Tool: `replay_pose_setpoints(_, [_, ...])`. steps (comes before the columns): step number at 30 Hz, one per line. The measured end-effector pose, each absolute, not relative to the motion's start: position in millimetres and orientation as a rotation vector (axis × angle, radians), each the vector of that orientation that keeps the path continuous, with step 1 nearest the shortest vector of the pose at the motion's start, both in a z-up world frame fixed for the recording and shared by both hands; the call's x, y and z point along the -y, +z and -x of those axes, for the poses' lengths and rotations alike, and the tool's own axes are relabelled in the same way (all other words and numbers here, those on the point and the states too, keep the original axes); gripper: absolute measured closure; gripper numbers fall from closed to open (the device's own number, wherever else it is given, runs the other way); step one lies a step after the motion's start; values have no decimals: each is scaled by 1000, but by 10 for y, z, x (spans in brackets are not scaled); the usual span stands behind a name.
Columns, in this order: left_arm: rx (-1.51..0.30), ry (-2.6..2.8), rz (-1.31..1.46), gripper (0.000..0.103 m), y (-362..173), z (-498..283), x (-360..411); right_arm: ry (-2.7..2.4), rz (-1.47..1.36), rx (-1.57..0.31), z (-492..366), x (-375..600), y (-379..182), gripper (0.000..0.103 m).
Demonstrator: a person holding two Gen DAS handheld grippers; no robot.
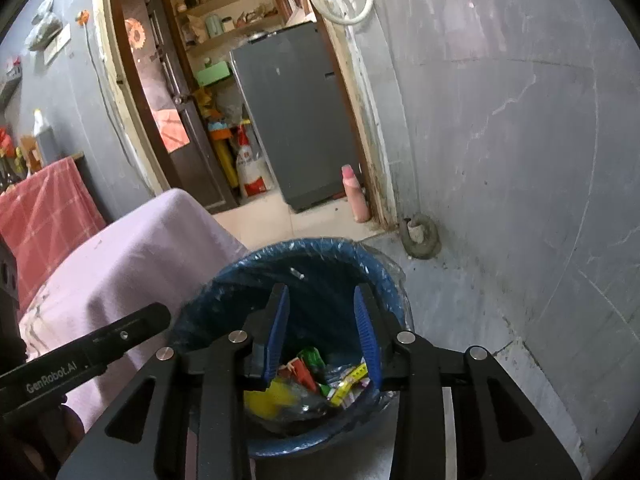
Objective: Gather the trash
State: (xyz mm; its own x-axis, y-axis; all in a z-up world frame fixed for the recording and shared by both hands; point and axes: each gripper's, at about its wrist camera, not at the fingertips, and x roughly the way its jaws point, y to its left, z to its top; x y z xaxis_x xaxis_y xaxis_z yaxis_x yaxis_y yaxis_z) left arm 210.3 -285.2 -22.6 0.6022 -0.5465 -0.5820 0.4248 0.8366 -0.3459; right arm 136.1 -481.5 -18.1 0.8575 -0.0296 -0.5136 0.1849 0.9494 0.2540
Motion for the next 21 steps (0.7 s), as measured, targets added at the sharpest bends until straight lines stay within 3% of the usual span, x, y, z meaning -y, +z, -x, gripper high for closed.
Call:
replay_pose_setpoints(2, [-697, -551, 180, 59, -118, -2071, 2763, -115, -288, -492, -1280, 4748, -66, 66])
replay_pose_setpoints(6, [-623, -521, 156, 52, 95, -1971, 2604, -114, -261, -432, -1142, 4618, 146, 58])
replay_pose_setpoints(10, [-556, -487, 129, 40, 282, -1844, 2394, -114, -213, -363, -1001, 4468, 369, 44])
replay_pose_setpoints(13, [-517, -465, 124, 37, 405, -1740, 2194, -114, -185, -331, -944, 4361, 498, 32])
replay_pose_setpoints(21, [-442, -414, 145, 15, 653, -1444, 1695, -69, -171, -274, -754, 4015, 730, 11])
